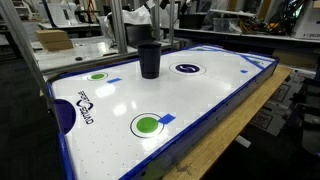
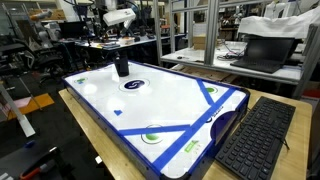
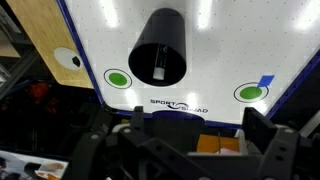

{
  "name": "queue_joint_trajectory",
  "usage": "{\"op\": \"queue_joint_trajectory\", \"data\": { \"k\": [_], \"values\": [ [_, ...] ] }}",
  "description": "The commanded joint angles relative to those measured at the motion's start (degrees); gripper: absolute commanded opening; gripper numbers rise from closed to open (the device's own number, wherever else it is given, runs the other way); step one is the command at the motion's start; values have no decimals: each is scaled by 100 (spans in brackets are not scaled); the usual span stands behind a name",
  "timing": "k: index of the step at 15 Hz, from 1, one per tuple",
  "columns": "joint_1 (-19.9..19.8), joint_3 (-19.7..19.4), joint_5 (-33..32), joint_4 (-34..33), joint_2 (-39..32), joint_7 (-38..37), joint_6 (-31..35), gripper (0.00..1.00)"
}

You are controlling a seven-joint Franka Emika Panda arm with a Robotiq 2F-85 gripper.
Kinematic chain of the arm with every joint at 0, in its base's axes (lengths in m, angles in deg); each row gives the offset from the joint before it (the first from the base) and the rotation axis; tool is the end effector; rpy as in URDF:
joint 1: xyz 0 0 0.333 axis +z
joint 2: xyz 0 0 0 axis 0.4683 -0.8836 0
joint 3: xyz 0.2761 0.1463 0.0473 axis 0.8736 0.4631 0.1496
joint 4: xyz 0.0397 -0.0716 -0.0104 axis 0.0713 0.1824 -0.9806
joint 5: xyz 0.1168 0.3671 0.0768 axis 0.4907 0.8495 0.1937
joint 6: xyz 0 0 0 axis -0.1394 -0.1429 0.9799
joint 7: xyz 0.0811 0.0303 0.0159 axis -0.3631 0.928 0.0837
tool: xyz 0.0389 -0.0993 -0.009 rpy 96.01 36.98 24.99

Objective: Take the marker out of the cup and put it on the table

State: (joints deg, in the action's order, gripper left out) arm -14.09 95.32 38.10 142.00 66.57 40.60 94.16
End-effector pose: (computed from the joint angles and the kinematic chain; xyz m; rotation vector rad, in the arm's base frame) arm 0.5794 0.2726 0.3956 -2.0066 -1.9745 -0.7639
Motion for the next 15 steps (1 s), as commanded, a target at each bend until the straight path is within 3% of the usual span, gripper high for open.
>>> {"op": "queue_joint_trajectory", "data": {
  "k": [1, 8, 15],
  "values": [
    [-161, 270, -229, -346, -423, -257, 267, 100],
    [-323, 576, -817, -998, -1237, -995, 337, 100],
    [-489, 891, -1234, -1642, -1565, -889, -15, 100]
  ]
}}
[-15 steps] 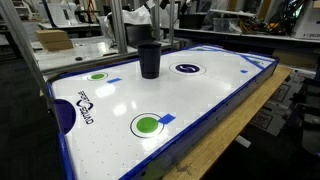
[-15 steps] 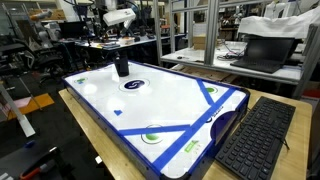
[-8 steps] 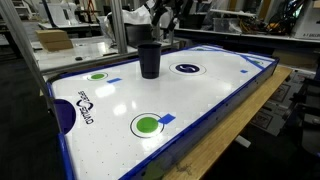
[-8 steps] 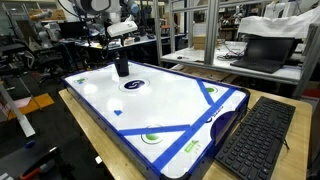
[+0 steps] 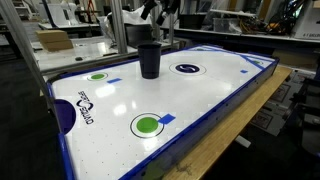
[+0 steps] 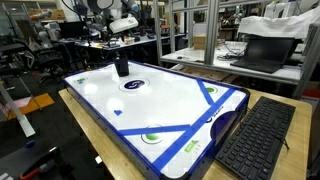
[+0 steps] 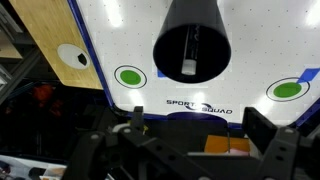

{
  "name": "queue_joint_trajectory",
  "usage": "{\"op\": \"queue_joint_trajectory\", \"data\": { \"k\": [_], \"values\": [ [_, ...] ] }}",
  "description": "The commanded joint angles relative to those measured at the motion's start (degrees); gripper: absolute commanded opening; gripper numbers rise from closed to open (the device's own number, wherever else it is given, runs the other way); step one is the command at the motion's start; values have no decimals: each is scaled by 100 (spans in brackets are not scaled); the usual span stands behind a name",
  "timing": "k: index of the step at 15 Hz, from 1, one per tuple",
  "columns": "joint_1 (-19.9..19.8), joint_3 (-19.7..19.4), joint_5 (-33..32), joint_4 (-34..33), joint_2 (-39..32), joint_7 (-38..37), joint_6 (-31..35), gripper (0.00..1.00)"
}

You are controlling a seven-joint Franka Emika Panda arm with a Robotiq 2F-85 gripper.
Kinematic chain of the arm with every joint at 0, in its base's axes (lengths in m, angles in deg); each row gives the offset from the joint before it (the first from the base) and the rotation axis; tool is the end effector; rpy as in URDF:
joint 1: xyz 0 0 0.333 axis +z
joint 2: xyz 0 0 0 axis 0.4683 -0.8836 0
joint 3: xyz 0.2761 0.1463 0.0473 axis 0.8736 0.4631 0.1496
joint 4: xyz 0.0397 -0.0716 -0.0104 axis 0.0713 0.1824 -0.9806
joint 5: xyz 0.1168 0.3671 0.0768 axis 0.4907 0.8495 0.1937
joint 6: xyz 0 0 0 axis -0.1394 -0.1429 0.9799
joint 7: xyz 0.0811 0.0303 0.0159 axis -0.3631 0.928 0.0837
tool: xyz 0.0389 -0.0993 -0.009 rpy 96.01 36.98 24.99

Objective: Take the marker out of the cup and put it on the table

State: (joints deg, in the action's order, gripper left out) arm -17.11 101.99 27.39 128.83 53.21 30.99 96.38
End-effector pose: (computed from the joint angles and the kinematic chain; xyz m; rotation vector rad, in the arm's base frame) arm 0.6268 0.3198 0.3662 -2.0297 -1.9495 -0.7683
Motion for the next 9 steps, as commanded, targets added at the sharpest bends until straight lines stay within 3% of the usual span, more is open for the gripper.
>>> {"op": "queue_joint_trajectory", "data": {
  "k": [1, 2, 4, 9],
  "values": [
    [-194, 238, -199, -379, -284, 77, -269, 100],
    [-201, 244, -243, -433, -353, 68, -305, 75],
    [-228, 246, -318, -535, -489, 70, -368, 68],
    [-283, 273, -483, -773, -778, 64, -477, 32]
  ]
}}
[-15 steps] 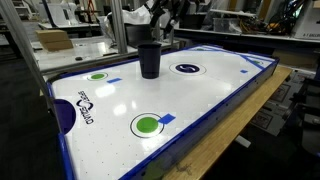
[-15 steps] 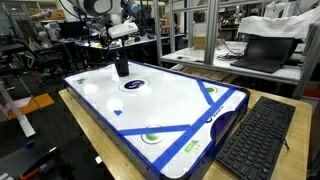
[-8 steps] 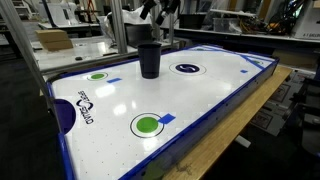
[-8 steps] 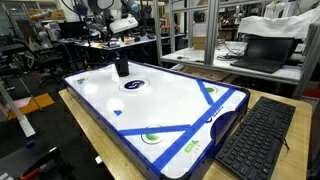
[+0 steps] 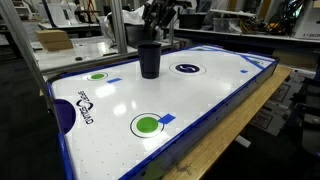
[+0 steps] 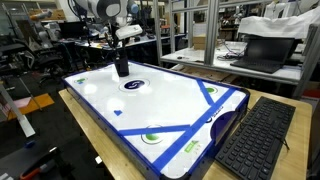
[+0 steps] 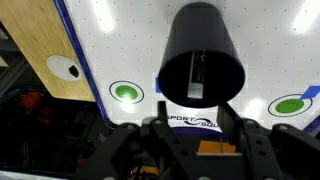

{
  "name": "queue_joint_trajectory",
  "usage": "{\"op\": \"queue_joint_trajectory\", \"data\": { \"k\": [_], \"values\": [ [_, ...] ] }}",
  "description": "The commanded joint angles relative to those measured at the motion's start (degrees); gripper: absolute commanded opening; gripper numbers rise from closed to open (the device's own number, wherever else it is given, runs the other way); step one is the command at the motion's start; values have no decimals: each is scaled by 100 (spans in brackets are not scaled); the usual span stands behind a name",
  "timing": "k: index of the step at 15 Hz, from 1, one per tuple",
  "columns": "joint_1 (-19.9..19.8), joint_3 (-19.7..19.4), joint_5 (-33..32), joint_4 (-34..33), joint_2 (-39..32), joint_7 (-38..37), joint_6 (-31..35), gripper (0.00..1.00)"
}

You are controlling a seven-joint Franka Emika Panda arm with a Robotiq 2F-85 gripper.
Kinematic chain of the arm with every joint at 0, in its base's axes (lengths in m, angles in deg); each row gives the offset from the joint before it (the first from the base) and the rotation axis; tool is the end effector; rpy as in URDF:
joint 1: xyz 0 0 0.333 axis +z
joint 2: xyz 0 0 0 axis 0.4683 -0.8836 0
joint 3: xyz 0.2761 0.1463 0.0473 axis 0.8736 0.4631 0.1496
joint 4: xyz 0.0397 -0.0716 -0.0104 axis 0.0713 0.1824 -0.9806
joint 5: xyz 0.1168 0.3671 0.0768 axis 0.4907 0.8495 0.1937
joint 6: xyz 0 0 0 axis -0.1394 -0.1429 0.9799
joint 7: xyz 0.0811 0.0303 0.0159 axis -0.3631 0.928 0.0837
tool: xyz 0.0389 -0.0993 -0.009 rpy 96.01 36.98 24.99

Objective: Take the marker out of the cup and put it on the table

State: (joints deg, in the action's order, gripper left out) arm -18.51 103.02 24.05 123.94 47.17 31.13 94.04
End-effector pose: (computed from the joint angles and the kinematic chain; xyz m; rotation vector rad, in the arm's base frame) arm 0.6475 0.3182 0.3329 -2.0077 -1.9694 -0.7018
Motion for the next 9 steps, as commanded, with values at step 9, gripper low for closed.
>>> {"op": "queue_joint_trajectory", "data": {
  "k": [9],
  "values": [
    [-105, 235, -268, -599, -592, 33, -597, 41]
  ]
}}
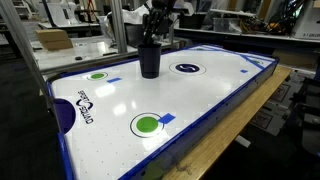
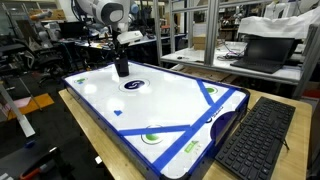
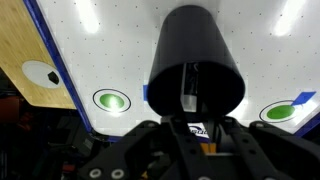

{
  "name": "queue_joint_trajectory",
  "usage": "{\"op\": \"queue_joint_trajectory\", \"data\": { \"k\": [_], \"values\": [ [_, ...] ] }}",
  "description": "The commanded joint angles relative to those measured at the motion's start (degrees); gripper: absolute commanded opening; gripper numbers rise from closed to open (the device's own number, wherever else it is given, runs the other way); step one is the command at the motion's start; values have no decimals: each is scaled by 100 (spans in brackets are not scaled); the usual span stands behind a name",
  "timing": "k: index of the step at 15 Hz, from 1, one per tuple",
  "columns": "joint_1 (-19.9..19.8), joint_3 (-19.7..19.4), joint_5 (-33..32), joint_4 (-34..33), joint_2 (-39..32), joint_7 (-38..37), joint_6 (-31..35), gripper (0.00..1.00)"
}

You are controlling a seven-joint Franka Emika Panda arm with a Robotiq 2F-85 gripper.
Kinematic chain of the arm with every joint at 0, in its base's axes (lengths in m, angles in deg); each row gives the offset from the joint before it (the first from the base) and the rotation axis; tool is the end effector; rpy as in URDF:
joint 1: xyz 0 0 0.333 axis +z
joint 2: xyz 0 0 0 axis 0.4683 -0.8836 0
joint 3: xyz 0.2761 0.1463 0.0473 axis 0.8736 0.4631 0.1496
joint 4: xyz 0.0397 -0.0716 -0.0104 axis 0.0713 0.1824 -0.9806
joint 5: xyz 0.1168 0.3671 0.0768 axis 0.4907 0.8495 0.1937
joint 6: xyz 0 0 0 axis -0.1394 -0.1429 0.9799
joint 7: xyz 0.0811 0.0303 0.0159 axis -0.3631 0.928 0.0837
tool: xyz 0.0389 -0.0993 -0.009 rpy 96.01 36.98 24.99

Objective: Take the marker out of the cup and put it on the table

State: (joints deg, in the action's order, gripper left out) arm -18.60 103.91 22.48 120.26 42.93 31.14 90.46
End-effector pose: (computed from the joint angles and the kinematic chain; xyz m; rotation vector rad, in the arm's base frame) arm 0.6531 0.3279 0.3074 -1.9627 -1.9769 -0.6194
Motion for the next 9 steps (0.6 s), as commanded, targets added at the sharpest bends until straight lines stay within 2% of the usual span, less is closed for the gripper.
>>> {"op": "queue_joint_trajectory", "data": {
  "k": [1, 2, 3, 5, 6, 7, 8, 9],
  "values": [
    [-96, 161, -112, -237, -205, 43, -261, 21],
    [-93, 168, -115, -257, -244, 35, -283, 16],
    [-91, 176, -119, -265, -280, 29, -299, 34],
    [-84, 194, -126, -306, -352, 26, -338, 45],
    [-77, 199, -132, -341, -392, 18, -366, 59],
    [-66, 203, -139, -369, -425, 9, -389, 67],
    [-56, 204, -147, -399, -447, 5, -428, 75],
    [-42, 202, -156, -430, -465, -1, -462, 73]
  ]
}}
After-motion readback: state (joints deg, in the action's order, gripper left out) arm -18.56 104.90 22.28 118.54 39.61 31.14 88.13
